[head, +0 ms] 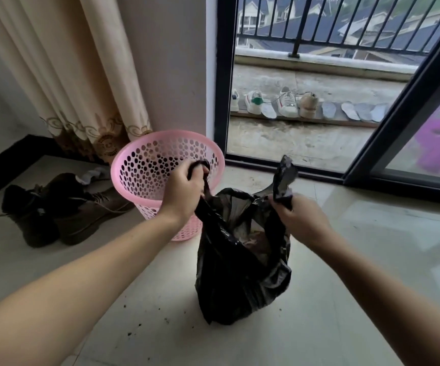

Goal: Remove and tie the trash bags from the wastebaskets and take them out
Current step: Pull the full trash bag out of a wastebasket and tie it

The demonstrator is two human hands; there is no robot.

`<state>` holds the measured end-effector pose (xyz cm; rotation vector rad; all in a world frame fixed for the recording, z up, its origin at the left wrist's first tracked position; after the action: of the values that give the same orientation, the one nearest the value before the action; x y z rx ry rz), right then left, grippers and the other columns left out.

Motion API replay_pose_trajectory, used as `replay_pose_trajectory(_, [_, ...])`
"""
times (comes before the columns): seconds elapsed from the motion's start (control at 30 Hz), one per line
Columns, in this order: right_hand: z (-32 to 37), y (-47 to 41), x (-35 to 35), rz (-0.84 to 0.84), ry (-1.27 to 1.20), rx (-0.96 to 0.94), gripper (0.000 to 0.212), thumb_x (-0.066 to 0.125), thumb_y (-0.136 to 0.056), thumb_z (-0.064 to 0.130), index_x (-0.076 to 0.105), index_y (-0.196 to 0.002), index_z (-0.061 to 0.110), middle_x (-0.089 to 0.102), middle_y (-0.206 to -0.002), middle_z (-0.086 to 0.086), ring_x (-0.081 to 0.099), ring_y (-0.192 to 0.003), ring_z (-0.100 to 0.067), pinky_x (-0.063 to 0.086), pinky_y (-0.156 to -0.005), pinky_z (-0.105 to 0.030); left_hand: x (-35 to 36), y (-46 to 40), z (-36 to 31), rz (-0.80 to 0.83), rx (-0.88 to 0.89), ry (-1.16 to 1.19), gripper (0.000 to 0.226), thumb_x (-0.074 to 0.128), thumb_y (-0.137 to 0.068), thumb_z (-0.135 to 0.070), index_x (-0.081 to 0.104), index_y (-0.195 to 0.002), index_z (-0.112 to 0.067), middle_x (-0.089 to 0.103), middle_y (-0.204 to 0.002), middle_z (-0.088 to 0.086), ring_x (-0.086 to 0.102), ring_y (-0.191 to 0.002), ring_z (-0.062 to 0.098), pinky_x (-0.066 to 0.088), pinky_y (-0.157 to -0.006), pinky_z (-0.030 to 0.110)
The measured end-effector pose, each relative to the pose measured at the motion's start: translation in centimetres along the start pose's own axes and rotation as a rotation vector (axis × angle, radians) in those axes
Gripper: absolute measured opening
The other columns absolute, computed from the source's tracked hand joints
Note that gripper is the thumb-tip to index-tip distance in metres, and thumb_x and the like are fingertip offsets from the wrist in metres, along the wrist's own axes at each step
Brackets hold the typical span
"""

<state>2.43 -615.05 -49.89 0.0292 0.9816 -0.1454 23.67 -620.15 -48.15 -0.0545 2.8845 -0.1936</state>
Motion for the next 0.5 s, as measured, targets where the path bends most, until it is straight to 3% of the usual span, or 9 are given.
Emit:
replay_pose_trajectory(0.1, [1.7, -0.7, -2.4, -0.315, -0.11, -0.147, 0.011, 0.055, -0.09, 0.02, 0.064, -0.086, 0.014, 0.054, -0.083, 0.002, 0.053, -0.079, -0.018, 0.038, -0.068, -0.025, -1.2, -0.6, -2.0, -0.045, 0.08, -0.021, 0.019, 0.043, -0.098, -0.016, 0.059, -0.09, -0.009, 0.046, -0.058, -0.003, 0.043, -0.055, 0.014, 0.04, -0.06, 0.033])
replay_pose_trajectory(0.17, [2.7, -0.9, -2.8, -0.328, -0.28, -0.13, 0.01, 0.054, -0.087, 0.008, 0.059, -0.094, 0.014, 0.057, -0.086, 0.002, 0.055, -0.08, -0.019, 0.039, -0.07, -0.022, -1.1, -0.3, -2.8, -0.017, 0.114, -0.027, 0.016, 0.045, -0.097, -0.014, 0.059, -0.092, -0.01, 0.049, -0.06, -0.002, 0.045, -0.052, 0.012, 0.04, -0.056, 0.029])
replay_pose_trajectory(0.23, [3.2, -0.8, -2.0, -0.218, -0.371, -0.073, 0.014, 0.052, -0.087, 0.007, 0.052, -0.099, 0.015, 0.061, -0.09, -0.001, 0.057, -0.078, -0.018, 0.044, -0.067, -0.021, -0.8, 0.2, -3.0, 0.023, 0.124, -0.023, 0.014, 0.046, -0.096, -0.012, 0.059, -0.091, -0.013, 0.053, -0.063, -0.004, 0.047, -0.048, 0.003, 0.041, -0.053, 0.021])
replay_pose_trajectory(0.33, [3.5, -0.4, -0.4, -0.093, -0.121, -0.064, 0.033, 0.056, -0.087, 0.031, 0.047, -0.113, 0.014, 0.06, -0.092, 0.001, 0.058, -0.084, -0.019, 0.049, -0.078, -0.038, -0.7, 0.7, -2.9, 0.053, 0.12, -0.014, 0.015, 0.047, -0.096, -0.009, 0.06, -0.09, -0.015, 0.055, -0.064, -0.007, 0.047, -0.043, -0.004, 0.042, -0.054, 0.019])
replay_pose_trajectory(0.4, [3.1, -0.5, -0.1, -0.073, 0.076, -0.028, 0.05, 0.059, -0.082, 0.05, 0.044, -0.113, 0.013, 0.056, -0.091, 0.003, 0.055, -0.086, -0.019, 0.048, -0.083, -0.041, -1.1, 0.8, -2.8, 0.05, 0.117, -0.004, 0.015, 0.047, -0.095, -0.009, 0.06, -0.089, -0.015, 0.054, -0.063, -0.009, 0.047, -0.044, -0.003, 0.043, -0.057, 0.022])
replay_pose_trajectory(0.5, [1.8, -1.2, -0.1, 0.069, 0.396, 0.06, 0.034, 0.06, -0.085, 0.04, 0.046, -0.093, 0.011, 0.063, -0.097, -0.011, 0.059, -0.091, -0.031, 0.046, -0.073, -0.036, -1.6, 0.6, -2.4, 0.03, 0.114, -0.001, 0.014, 0.048, -0.095, -0.009, 0.061, -0.09, -0.013, 0.051, -0.06, -0.011, 0.047, -0.048, 0.001, 0.042, -0.058, 0.022])
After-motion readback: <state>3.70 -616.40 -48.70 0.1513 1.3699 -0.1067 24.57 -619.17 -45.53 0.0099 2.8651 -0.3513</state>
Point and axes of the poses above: each hand's wrist, its own y-axis away from the middle knuckle, its own x-axis out of the palm, z = x × y, the point moved 3 cm from there along -y, towards the middle knuckle
